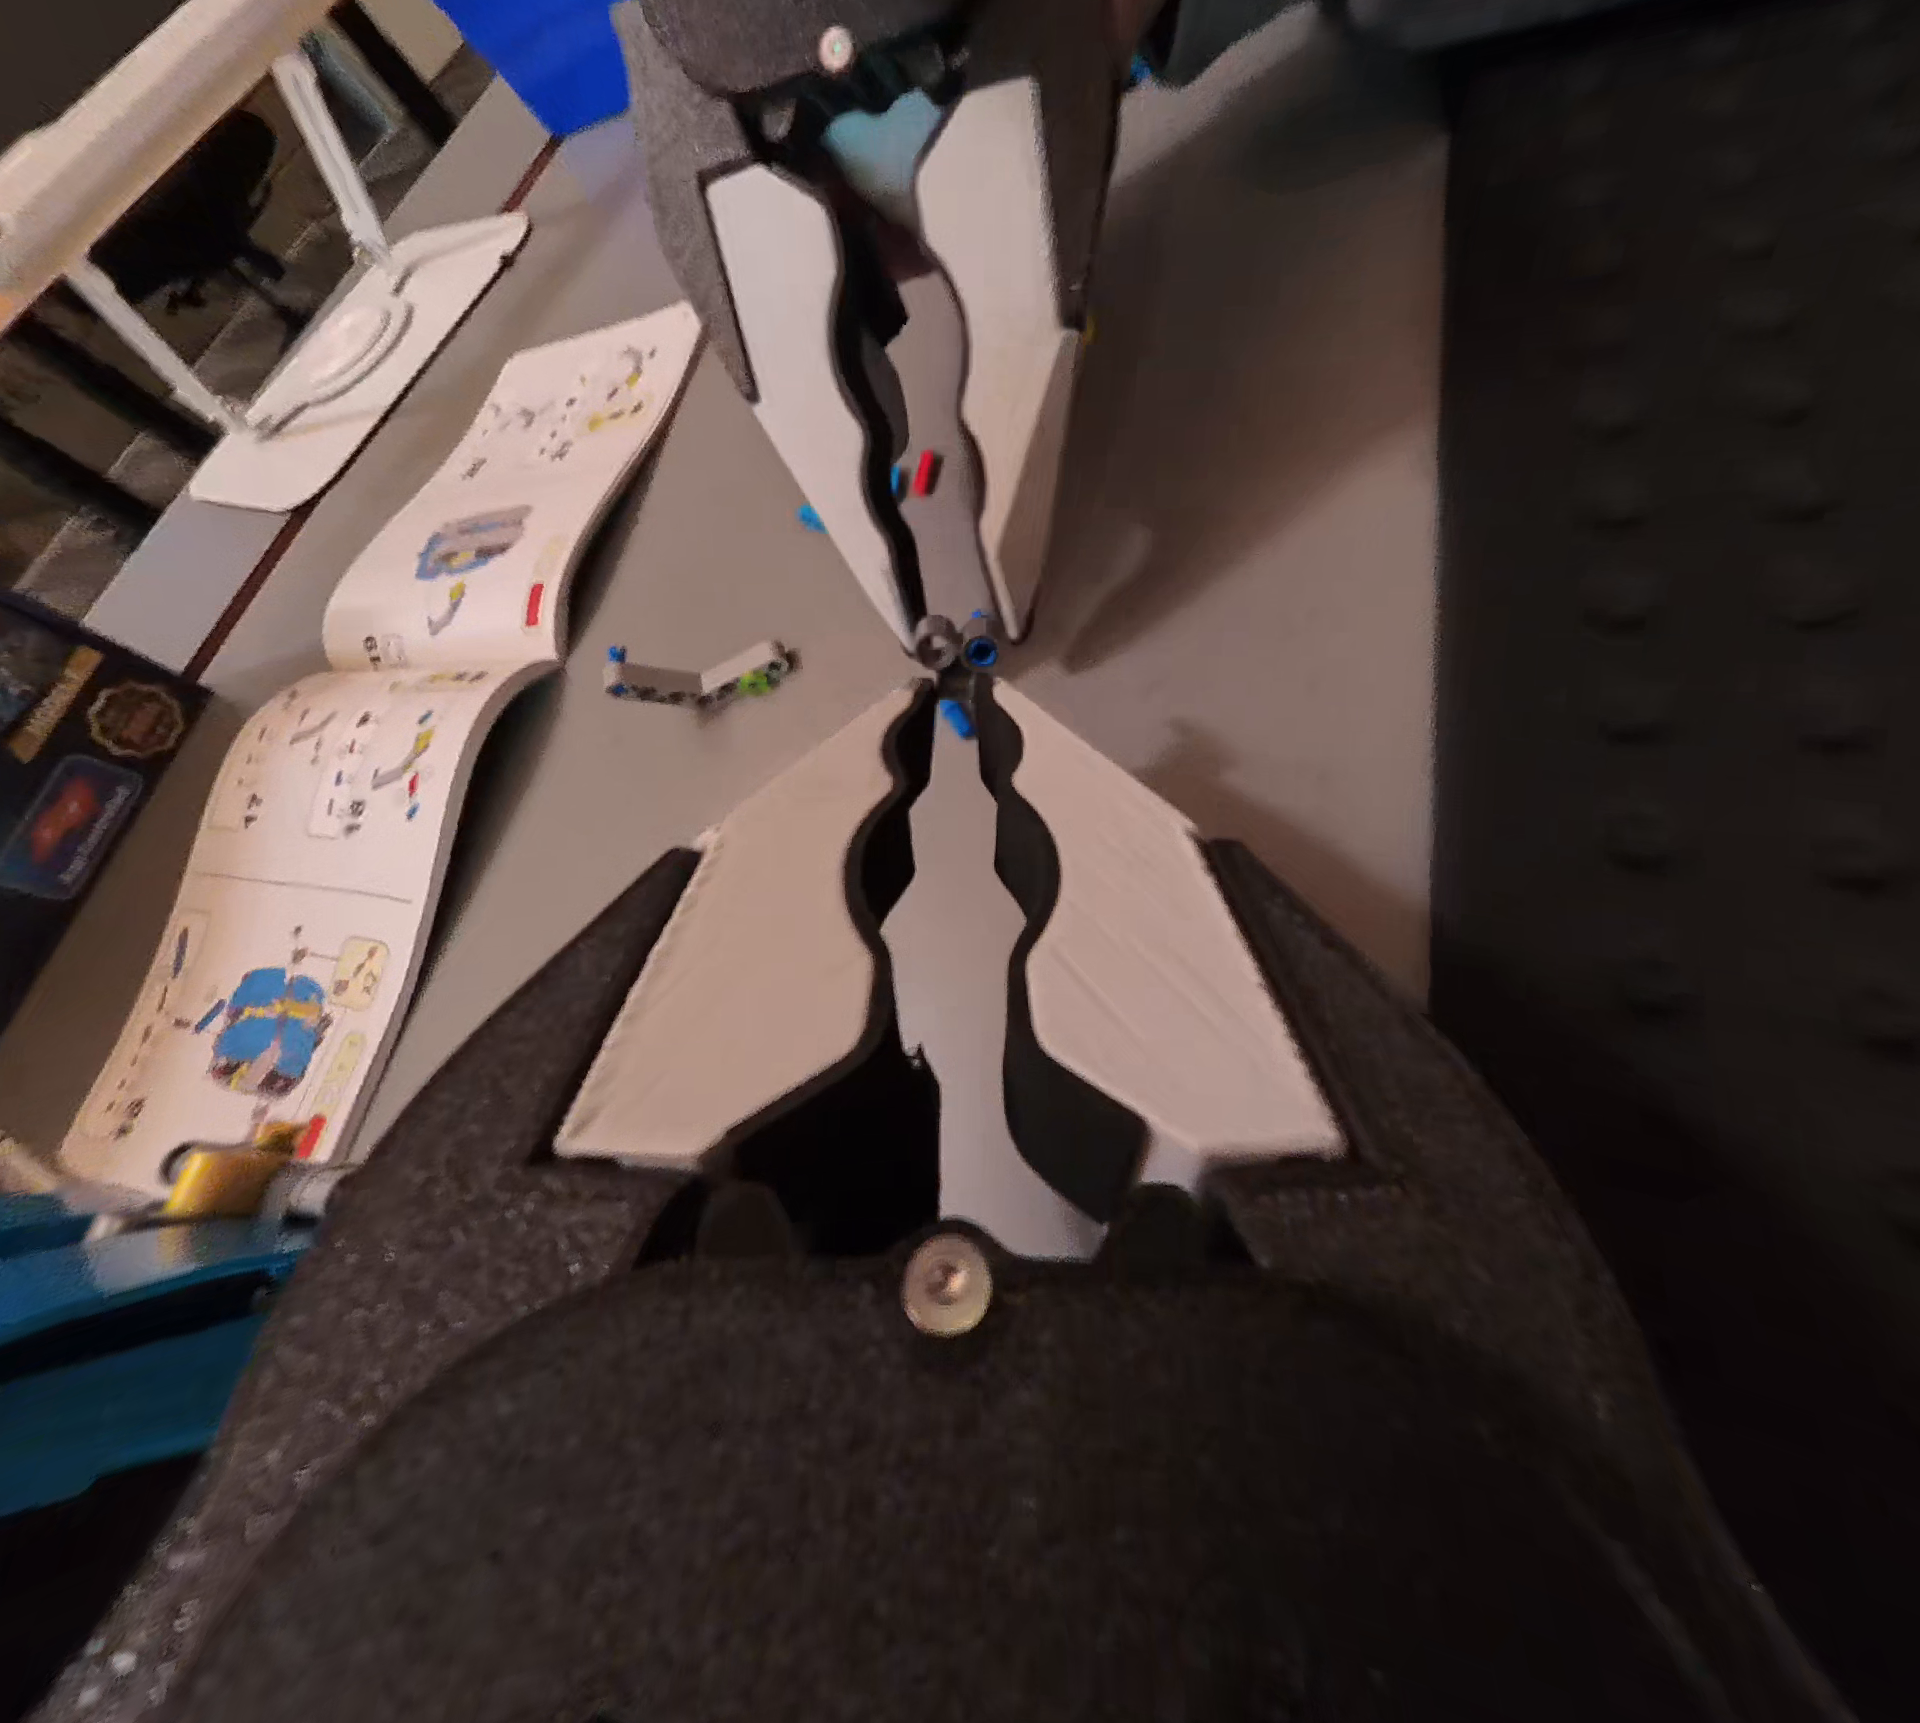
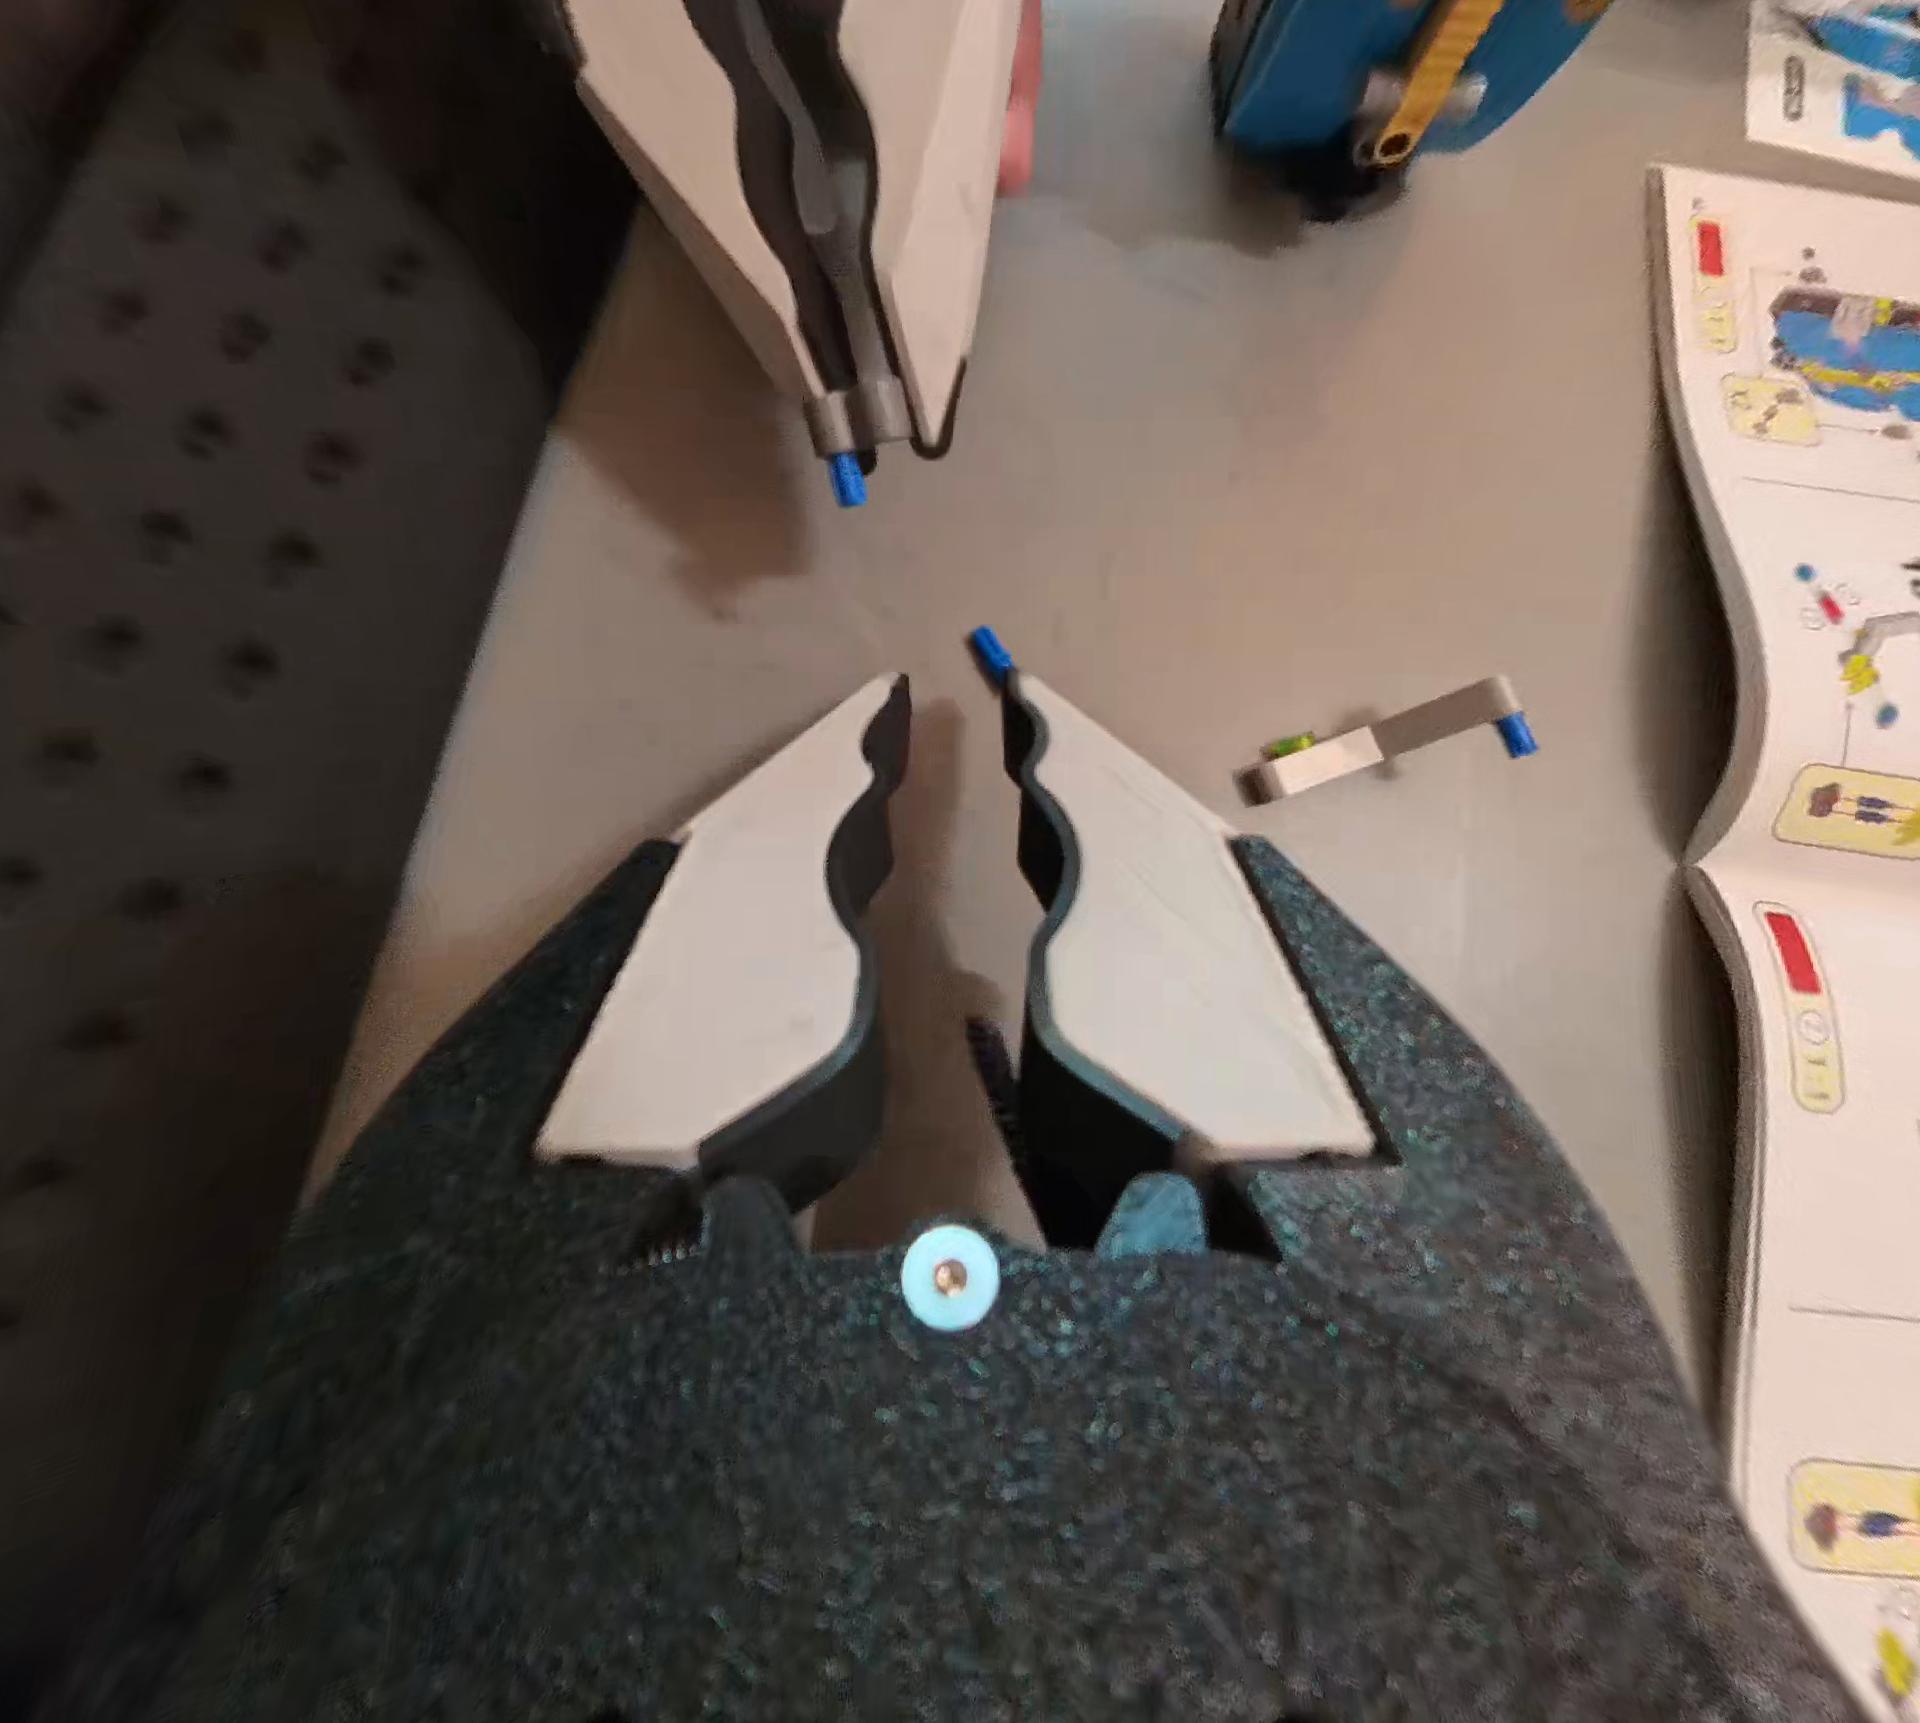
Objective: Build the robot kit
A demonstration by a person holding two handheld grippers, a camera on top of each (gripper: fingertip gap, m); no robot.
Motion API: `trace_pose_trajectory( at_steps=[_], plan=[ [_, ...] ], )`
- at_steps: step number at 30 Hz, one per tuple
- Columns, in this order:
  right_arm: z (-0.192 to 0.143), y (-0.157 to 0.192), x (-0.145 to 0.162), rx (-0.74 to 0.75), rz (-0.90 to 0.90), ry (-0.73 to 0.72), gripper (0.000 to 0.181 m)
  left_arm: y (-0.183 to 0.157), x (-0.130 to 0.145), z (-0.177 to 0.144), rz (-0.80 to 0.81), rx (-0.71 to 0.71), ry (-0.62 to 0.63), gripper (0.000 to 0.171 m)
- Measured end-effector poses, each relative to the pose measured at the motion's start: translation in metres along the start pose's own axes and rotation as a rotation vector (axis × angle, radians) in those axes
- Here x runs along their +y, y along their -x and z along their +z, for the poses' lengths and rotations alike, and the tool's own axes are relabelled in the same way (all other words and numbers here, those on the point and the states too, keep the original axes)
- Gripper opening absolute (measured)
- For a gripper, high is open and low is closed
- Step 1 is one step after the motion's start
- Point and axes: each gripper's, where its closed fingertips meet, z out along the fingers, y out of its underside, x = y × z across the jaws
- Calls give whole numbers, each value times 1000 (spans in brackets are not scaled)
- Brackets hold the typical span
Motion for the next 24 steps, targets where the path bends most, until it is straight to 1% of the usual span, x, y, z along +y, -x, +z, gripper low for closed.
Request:
trace_pose_trajectory(
  at_steps=[3, 7, 8, 9, 10, 12, 14, 17, 21, 24],
  plan=[
    [8, -4, 0, 20, -43, 60, 18, 7, 11, 3, -1, -38, 62, 7],
    [15, -9, 8, 41, -101, 157, 15, 10, 14, 4, -36, -31, 75, 7],
    [16, -8, 6, 29, -108, 147, 11, 9, 15, 5, -38, -27, 78, 7],
    [17, -9, 6, 12, -113, 152, 10, 9, 17, 5, -41, -22, 88, 7],
    [17, -6, 7, -28, -107, 162, 4, 9, 19, 6, -44, -22, 99, 7],
    [18, -5, 7, -61, -105, 184, 4, 12, 21, 6, -52, -32, 111, 7],
    [18, -6, 6, -55, -102, 194, 4, 16, 23, 6, -69, -45, 120, 7],
    [18, -5, 5, -44, -81, 155, 4, 18, 25, 5, -97, -42, 123, 7],
    [14, 0, 10, -48, -59, 201, 4, 15, 26, 6, -72, -38, 136, 7],
    [13, -1, 10, -25, -61, 224, 8, 14, 27, 7, -67, -38, 140, 7]
  ],
)
